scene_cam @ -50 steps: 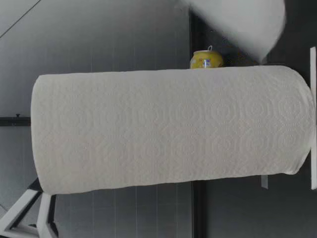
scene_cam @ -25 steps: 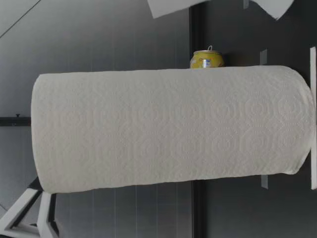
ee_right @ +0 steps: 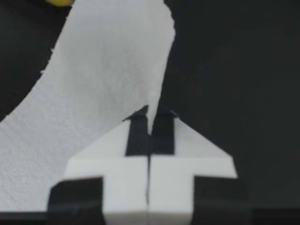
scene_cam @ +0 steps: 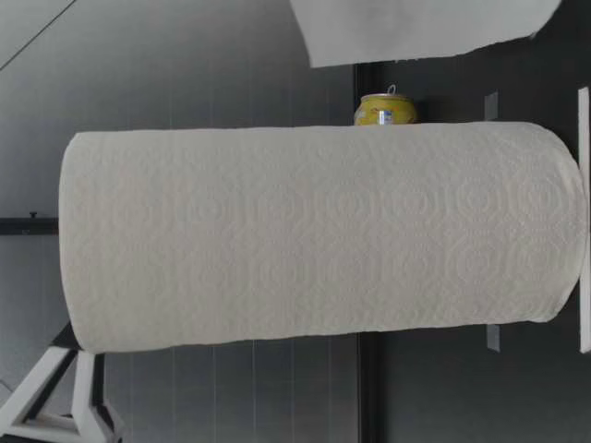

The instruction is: Pick up a piece of paper towel and place it on the spilled liquid.

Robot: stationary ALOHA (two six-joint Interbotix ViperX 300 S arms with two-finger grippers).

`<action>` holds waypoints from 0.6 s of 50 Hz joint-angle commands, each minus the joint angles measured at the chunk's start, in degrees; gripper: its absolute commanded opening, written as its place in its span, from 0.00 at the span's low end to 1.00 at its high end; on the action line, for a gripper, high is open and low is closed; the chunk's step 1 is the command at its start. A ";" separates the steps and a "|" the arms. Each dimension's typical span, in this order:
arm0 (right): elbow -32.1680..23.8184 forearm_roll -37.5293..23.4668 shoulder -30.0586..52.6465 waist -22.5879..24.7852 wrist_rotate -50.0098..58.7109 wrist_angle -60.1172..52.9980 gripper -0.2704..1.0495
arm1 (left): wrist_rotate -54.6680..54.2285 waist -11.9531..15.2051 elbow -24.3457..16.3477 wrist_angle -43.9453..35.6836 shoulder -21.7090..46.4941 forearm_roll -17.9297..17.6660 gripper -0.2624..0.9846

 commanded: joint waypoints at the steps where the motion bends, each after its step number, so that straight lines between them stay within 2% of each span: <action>1: -0.88 -1.67 0.88 -2.55 0.09 -1.85 0.11 | 0.09 0.35 -0.35 -1.14 0.26 -0.09 0.29; 17: -4.22 -6.50 7.73 -9.05 -0.35 -4.75 0.11 | 0.00 0.35 -0.26 -3.16 0.09 -0.09 0.29; 30: -7.73 -13.18 11.34 -18.81 -0.88 -7.82 0.11 | 0.09 0.35 -0.35 -3.16 -0.44 -0.09 0.29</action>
